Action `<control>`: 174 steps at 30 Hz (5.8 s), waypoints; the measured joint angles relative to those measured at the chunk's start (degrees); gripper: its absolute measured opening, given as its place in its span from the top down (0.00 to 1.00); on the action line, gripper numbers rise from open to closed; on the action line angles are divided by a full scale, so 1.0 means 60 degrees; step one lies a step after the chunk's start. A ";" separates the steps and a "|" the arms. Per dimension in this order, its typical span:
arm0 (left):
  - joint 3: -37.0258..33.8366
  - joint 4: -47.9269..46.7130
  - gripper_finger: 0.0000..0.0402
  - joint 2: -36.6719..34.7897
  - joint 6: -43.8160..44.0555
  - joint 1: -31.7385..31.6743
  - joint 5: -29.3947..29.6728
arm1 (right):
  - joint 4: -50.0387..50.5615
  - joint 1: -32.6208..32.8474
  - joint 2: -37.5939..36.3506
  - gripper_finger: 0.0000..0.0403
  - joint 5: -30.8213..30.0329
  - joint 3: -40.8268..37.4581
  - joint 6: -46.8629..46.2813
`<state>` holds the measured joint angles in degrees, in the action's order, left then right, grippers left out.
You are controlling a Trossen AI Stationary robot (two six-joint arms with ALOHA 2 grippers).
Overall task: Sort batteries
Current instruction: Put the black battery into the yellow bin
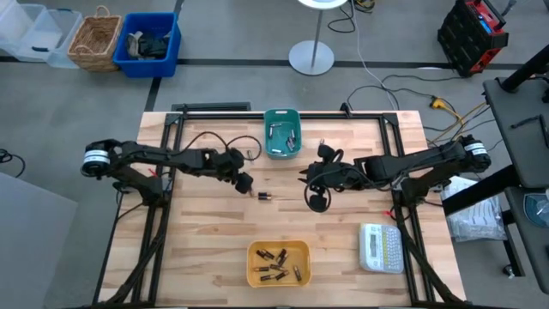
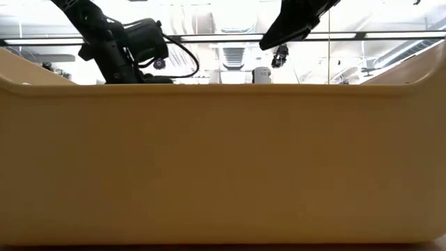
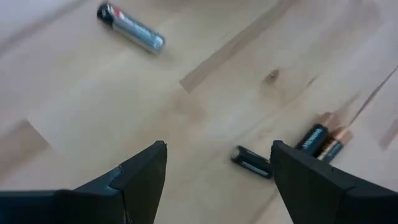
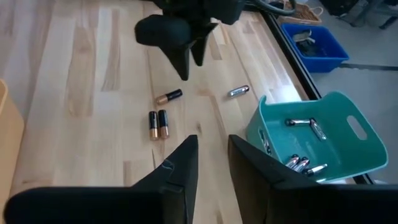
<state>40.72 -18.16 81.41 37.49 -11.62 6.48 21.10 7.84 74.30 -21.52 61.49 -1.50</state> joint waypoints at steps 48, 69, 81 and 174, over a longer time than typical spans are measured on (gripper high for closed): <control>0.2751 -0.2764 0.35 0.3785 0.4472 0.2431 0.2282 | 0.0951 0.0007 0.0000 0.83 -0.0004 -0.0284 -0.1433; 0.2755 -0.2690 0.86 0.3832 0.2493 0.2493 0.1897 | 0.0943 0.0007 0.0000 0.82 0.0000 -0.0338 -0.1432; 0.2678 -0.4054 0.95 0.2548 0.1768 0.2582 0.1512 | 0.0943 0.0004 0.0000 0.81 0.0000 -0.0394 -0.1330; 0.6318 -0.2254 0.88 0.4546 0.0381 0.8136 0.1745 | 0.2645 0.0000 0.0000 0.78 0.0084 -0.1042 -0.2980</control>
<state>78.63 -31.68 108.68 39.78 37.19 16.95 36.97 7.84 74.30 -21.02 55.24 -19.38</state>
